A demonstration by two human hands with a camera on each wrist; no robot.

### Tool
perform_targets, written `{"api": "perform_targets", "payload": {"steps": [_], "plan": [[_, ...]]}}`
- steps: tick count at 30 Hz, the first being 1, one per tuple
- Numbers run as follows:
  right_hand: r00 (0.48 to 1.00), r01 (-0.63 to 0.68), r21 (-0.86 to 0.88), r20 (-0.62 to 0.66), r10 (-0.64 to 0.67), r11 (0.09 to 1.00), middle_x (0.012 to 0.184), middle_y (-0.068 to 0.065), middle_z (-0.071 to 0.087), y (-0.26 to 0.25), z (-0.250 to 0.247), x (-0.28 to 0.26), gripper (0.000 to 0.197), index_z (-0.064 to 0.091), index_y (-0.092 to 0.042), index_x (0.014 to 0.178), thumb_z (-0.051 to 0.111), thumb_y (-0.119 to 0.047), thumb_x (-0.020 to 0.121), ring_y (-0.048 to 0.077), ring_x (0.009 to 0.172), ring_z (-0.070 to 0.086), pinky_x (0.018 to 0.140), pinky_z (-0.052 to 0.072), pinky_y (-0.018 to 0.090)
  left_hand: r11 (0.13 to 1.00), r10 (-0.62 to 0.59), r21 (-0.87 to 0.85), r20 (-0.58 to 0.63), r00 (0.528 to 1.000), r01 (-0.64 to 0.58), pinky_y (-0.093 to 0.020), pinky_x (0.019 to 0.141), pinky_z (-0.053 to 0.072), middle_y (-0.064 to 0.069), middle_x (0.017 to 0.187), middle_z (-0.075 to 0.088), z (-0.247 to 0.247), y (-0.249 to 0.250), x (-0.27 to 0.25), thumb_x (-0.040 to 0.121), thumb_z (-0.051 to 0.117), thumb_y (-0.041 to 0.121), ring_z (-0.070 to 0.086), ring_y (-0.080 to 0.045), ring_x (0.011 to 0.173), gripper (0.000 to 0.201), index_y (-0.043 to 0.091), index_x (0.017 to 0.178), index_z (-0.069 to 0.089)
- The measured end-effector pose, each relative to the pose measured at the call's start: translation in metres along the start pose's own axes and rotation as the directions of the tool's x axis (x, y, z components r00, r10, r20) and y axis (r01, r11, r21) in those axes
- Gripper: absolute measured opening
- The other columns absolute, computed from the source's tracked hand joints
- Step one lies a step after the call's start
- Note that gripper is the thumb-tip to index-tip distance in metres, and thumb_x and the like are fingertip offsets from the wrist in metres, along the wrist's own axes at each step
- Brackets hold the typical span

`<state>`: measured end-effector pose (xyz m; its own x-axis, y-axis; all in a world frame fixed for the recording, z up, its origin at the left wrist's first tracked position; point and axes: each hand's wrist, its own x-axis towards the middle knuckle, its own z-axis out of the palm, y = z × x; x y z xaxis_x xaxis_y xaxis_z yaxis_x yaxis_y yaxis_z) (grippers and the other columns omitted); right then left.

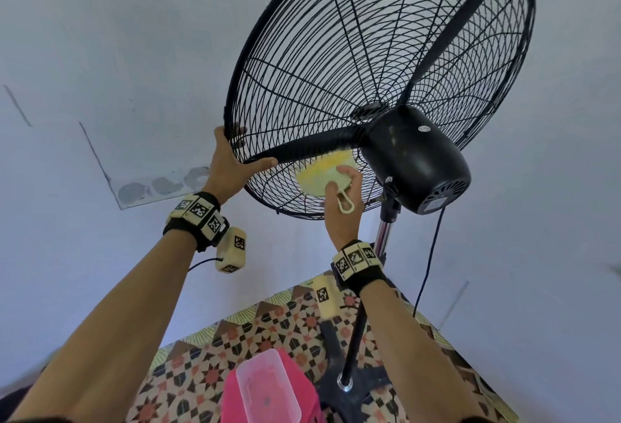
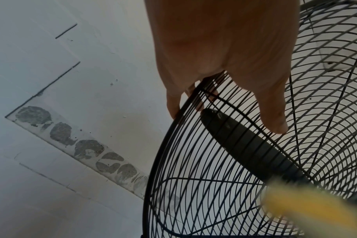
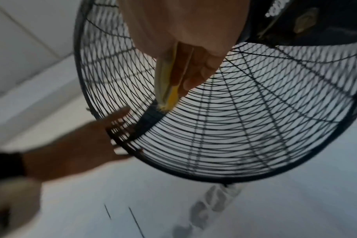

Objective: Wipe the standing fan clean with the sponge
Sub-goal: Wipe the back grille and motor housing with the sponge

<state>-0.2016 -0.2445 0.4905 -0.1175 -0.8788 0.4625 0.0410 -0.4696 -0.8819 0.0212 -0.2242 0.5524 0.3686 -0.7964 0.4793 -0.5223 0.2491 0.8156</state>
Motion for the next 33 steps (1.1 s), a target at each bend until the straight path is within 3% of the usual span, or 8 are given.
{"api": "perform_targets", "payload": {"steps": [4, 8, 14, 17, 21, 25, 29, 33], "plan": [[0.998, -0.064, 0.022, 0.004, 0.064, 0.998, 0.11, -0.001, 0.066, 0.004, -0.009, -0.005, 0.038, 0.049, -0.029, 0.131, 0.057, -0.015, 0.096, 0.036, 0.097, 0.068, 0.063, 0.058, 0.034, 1.0, 0.015, 0.002, -0.015, 1.0, -0.015, -0.035, 0.106, 0.039, 0.002, 0.142, 0.049, 0.0, 0.0, -0.003, 0.071, 0.094, 0.042, 0.047, -0.017, 0.129, 0.099, 0.016, 0.144, 0.032], [0.999, -0.005, 0.184, -0.043, 0.013, 0.983, 0.121, -0.015, 0.061, -0.012, -0.004, -0.001, 0.05, 0.04, -0.032, 0.142, 0.055, -0.007, 0.102, 0.007, 0.104, 0.067, 0.073, 0.064, 0.04, 1.0, 0.013, 0.005, -0.007, 1.0, -0.013, -0.032, 0.103, 0.038, 0.001, 0.141, 0.049, 0.001, 0.001, -0.004, 0.072, 0.094, 0.04, 0.047, -0.016, 0.128, 0.098, 0.017, 0.143, 0.031], [0.964, -0.25, 0.302, -0.014, 0.267, 0.92, 0.142, 0.003, 0.044, 0.007, -0.006, -0.01, 0.07, 0.027, -0.029, 0.159, 0.056, -0.002, 0.101, 0.034, 0.13, 0.053, 0.08, 0.063, 0.039, 1.0, 0.003, 0.01, -0.021, 1.0, -0.003, -0.036, 0.105, 0.039, 0.003, 0.141, 0.049, 0.0, -0.001, -0.006, 0.07, 0.095, 0.042, 0.048, -0.018, 0.129, 0.097, 0.018, 0.141, 0.033], [0.968, -0.212, 0.371, -0.045, 0.246, 0.904, 0.129, -0.007, 0.058, 0.0, -0.017, -0.004, 0.064, 0.035, -0.023, 0.154, 0.058, 0.001, 0.099, 0.019, 0.114, 0.063, 0.076, 0.064, 0.036, 1.0, 0.008, 0.014, -0.02, 1.0, -0.008, -0.035, 0.105, 0.04, 0.003, 0.14, 0.05, 0.001, -0.002, -0.007, 0.068, 0.095, 0.045, 0.049, -0.018, 0.128, 0.099, 0.019, 0.141, 0.032], [0.97, -0.076, 0.374, -0.187, 0.156, 0.924, 0.118, -0.016, 0.068, -0.006, -0.011, 0.002, 0.054, 0.051, -0.025, 0.145, 0.065, -0.003, 0.097, 0.006, 0.11, 0.067, 0.078, 0.064, 0.048, 1.0, 0.01, 0.015, -0.02, 1.0, -0.009, -0.034, 0.104, 0.04, 0.003, 0.139, 0.051, 0.002, 0.0, -0.006, 0.07, 0.095, 0.042, 0.05, -0.017, 0.127, 0.098, 0.019, 0.14, 0.032], [0.961, -0.052, 0.122, -0.262, 0.083, 0.991, 0.12, 0.001, 0.071, 0.005, -0.004, -0.004, 0.055, 0.056, -0.026, 0.146, 0.065, -0.007, 0.095, 0.016, 0.109, 0.068, 0.079, 0.063, 0.051, 1.0, 0.0, 0.014, -0.027, 1.0, 0.0, -0.037, 0.107, 0.04, 0.001, 0.14, 0.049, 0.002, -0.001, -0.007, 0.07, 0.094, 0.043, 0.048, -0.019, 0.129, 0.097, 0.018, 0.14, 0.032], [0.956, 0.092, -0.004, -0.279, -0.09, 0.996, 0.115, -0.007, 0.069, -0.001, -0.009, 0.004, 0.054, 0.055, -0.013, 0.147, 0.064, -0.004, 0.095, -0.006, 0.093, 0.063, 0.08, 0.059, 0.021, 1.0, 0.013, 0.01, -0.022, 1.0, -0.013, -0.037, 0.109, 0.04, 0.0, 0.14, 0.049, 0.002, -0.002, -0.009, 0.07, 0.094, 0.043, 0.048, -0.019, 0.129, 0.098, 0.017, 0.14, 0.031], [0.944, 0.121, -0.048, -0.303, -0.13, 0.992, 0.106, 0.003, 0.071, -0.002, 0.001, 0.006, 0.055, 0.053, -0.013, 0.149, 0.064, -0.007, 0.095, 0.011, 0.083, 0.061, 0.078, 0.061, 0.034, 0.999, 0.031, 0.01, -0.014, 0.999, -0.031, -0.041, 0.111, 0.042, 0.003, 0.139, 0.049, 0.002, -0.002, -0.007, 0.067, 0.095, 0.048, 0.05, -0.02, 0.13, 0.102, 0.019, 0.141, 0.032]]}}
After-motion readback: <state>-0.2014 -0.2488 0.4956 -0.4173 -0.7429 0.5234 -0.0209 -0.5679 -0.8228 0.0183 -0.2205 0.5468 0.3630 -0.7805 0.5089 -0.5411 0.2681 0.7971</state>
